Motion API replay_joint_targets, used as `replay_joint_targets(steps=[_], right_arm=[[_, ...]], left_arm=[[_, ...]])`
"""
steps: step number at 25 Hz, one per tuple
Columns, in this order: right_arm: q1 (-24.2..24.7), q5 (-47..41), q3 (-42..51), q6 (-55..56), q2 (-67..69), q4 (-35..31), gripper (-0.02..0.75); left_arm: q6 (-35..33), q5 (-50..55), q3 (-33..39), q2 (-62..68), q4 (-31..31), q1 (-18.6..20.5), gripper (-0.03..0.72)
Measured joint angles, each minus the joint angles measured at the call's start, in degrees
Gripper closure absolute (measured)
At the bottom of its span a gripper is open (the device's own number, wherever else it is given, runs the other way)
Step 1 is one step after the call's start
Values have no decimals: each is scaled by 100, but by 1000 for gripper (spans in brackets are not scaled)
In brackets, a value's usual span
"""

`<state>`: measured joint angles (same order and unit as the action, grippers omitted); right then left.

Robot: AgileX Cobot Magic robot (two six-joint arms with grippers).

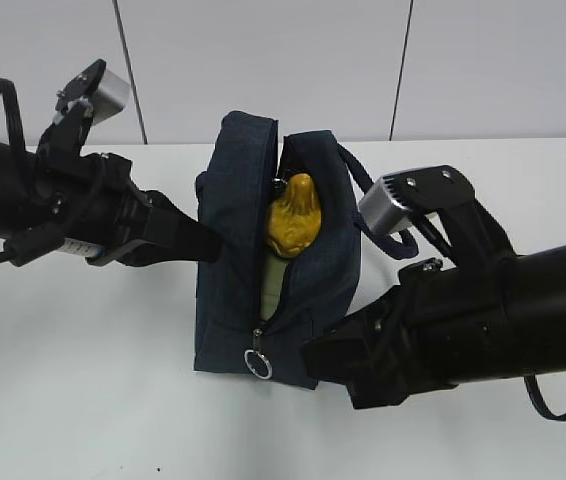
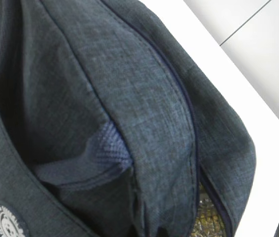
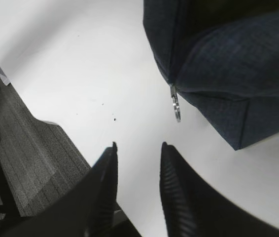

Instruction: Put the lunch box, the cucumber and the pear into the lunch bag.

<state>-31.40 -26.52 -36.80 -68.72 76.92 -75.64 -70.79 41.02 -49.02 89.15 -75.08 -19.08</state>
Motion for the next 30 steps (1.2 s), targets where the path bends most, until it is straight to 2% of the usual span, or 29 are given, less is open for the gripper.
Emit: replay_joint_targets(steps=[4, 7, 9, 14, 23, 30], right_arm=[[501, -135, 0, -757, 324, -550, 496], [1089, -856, 0, -1843, 601, -1158, 496], [1282, -1478, 0, -2518, 760, -1512, 496], [1309, -2095, 36, -3282, 1080, -1694, 496], [1309, -2107, 478, -5215, 1760, -2521, 496], [1309, -2127, 456, -5918, 2449, -2683, 486]], left_arm=[[0, 4, 0, 0, -6, 0, 703], [0, 4, 0, 0, -6, 0, 703], [0, 4, 0, 0, -8, 0, 703], [0, 4, 0, 0, -13, 0, 703], [0, 6, 0, 0, -13, 0, 703], [0, 11, 0, 0, -20, 0, 703]])
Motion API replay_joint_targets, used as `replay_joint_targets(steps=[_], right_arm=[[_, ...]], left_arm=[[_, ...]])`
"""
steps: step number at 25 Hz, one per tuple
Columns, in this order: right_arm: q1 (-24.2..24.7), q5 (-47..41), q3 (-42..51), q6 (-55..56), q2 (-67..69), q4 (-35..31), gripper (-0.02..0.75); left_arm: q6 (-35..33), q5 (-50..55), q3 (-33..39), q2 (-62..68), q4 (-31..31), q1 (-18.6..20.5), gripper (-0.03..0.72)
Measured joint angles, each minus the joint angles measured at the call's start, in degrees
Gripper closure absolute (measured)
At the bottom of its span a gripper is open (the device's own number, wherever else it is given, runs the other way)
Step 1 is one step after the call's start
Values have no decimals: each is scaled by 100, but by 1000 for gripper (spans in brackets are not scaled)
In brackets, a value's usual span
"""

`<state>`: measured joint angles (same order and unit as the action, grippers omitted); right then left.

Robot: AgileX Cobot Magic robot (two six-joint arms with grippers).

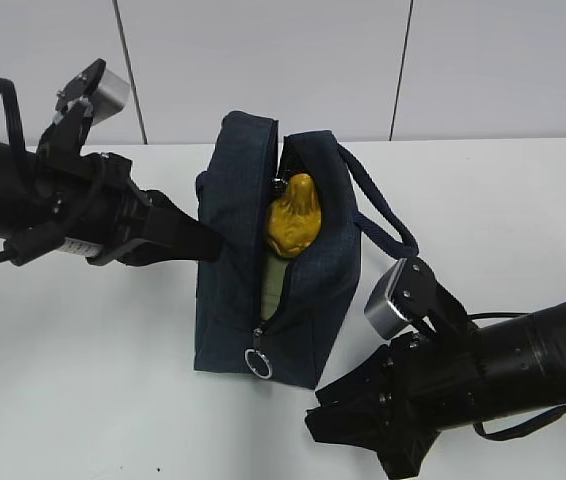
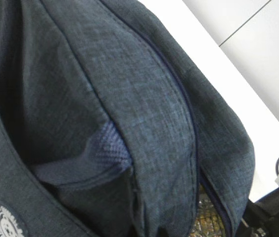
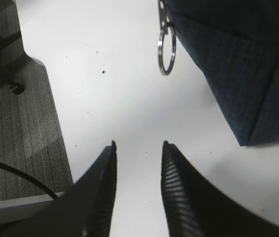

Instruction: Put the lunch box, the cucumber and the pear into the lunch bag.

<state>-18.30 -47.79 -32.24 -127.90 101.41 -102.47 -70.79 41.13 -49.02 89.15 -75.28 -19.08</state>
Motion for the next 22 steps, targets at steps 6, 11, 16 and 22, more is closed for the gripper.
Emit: replay_joint_targets(steps=[6, 11, 16, 22], right_arm=[[-92, 32, -283, -105, 227, -26, 486], [-432, 573, -578, 85, 227, -26, 486], [-823, 1111, -880, 387, 239, -26, 485], [-897, 1569, -1101, 907, 326, -26, 486]], left_arm=[[0, 0, 0, 0, -179, 0, 703], [0, 23, 0, 0, -364, 0, 703], [0, 33, 0, 0, -403, 0, 703], [0, 123, 0, 0, -408, 0, 703]])
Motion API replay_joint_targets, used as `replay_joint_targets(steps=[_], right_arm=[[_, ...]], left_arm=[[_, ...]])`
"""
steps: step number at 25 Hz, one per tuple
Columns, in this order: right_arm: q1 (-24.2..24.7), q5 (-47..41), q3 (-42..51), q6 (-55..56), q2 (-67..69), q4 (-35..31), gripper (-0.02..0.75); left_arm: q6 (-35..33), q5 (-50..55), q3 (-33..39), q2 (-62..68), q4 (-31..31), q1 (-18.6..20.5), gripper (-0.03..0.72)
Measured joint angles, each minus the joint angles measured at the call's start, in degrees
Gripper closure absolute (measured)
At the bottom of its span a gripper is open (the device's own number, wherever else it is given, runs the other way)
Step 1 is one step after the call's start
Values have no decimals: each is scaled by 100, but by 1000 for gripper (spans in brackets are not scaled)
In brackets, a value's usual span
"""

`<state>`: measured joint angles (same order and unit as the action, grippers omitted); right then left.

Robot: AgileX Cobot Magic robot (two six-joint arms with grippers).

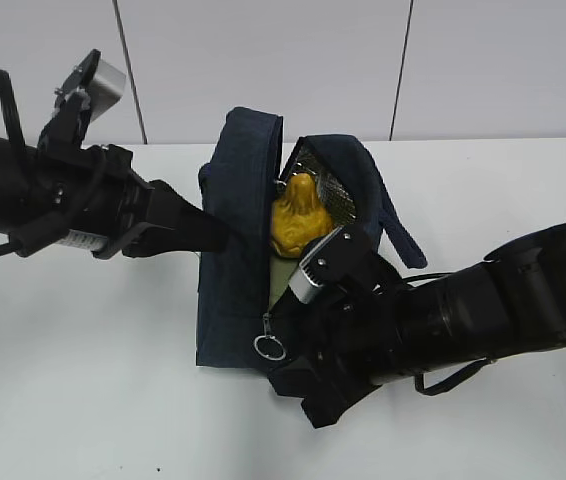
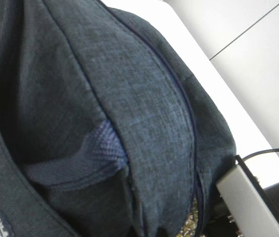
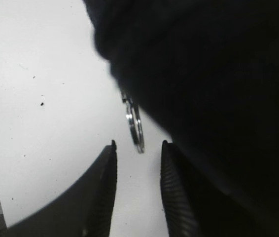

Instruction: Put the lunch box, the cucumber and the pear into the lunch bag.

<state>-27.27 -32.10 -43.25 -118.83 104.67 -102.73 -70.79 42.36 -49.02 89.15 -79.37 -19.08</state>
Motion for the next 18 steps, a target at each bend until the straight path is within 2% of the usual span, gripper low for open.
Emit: replay_joint_targets(steps=[13, 15, 18], right_arm=[[0, 39, -344, 73, 190, 0, 486], [0, 39, -357, 93, 198, 0, 504], [0, 50, -357, 129, 198, 0, 585]], left_arm=[[0, 37, 0, 0, -11, 0, 703], [0, 37, 0, 0, -11, 0, 703], [0, 37, 0, 0, -11, 0, 703]])
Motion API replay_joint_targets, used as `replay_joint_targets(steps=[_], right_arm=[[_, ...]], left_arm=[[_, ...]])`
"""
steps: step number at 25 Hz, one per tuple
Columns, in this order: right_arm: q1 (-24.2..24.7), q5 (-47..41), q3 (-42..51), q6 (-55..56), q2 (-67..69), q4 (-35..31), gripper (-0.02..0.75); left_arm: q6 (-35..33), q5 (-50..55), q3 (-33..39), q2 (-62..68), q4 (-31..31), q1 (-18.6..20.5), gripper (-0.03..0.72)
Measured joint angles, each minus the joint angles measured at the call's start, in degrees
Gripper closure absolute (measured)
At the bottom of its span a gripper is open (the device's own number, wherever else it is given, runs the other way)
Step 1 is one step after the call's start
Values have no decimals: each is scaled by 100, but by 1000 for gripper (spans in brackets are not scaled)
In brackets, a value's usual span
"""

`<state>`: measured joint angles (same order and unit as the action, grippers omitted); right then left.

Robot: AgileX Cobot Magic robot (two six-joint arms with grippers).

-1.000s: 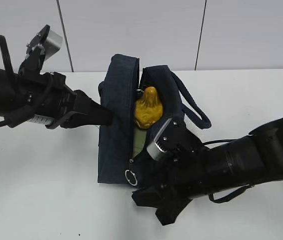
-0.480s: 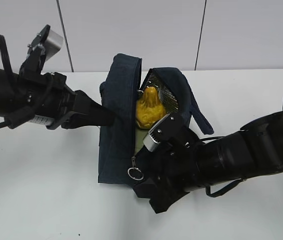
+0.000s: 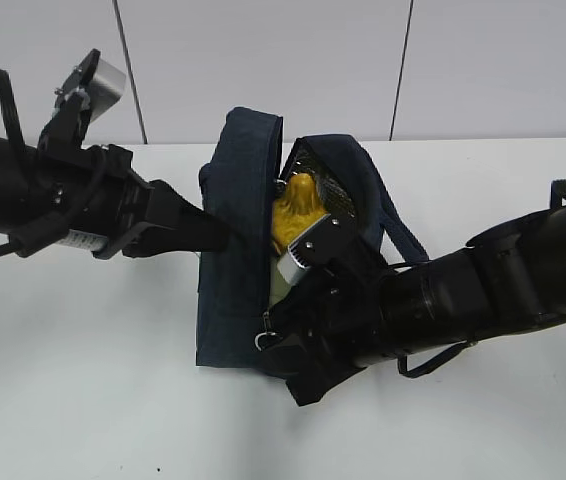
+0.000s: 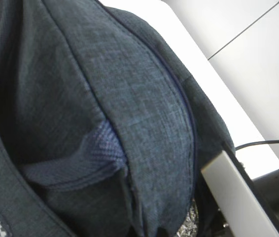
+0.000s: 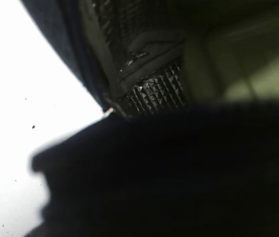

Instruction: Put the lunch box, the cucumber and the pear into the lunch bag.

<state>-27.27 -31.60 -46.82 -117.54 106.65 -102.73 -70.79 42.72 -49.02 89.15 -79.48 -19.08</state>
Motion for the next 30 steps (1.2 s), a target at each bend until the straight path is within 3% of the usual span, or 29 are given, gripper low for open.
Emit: replay_joint_targets(steps=[6, 11, 24, 30], right_arm=[[0, -314, 0, 13, 0, 0, 732], [0, -389, -9, 280, 0, 98, 732], [0, -445, 2, 1777, -908, 1470, 732], [0, -491, 12, 2494, -1291, 2257, 732]], left_arm=[[0, 0, 0, 0, 0, 0, 703], [0, 0, 0, 0, 0, 0, 703], [0, 7, 0, 0, -10, 0, 699], [0, 118, 0, 0, 7, 0, 645]])
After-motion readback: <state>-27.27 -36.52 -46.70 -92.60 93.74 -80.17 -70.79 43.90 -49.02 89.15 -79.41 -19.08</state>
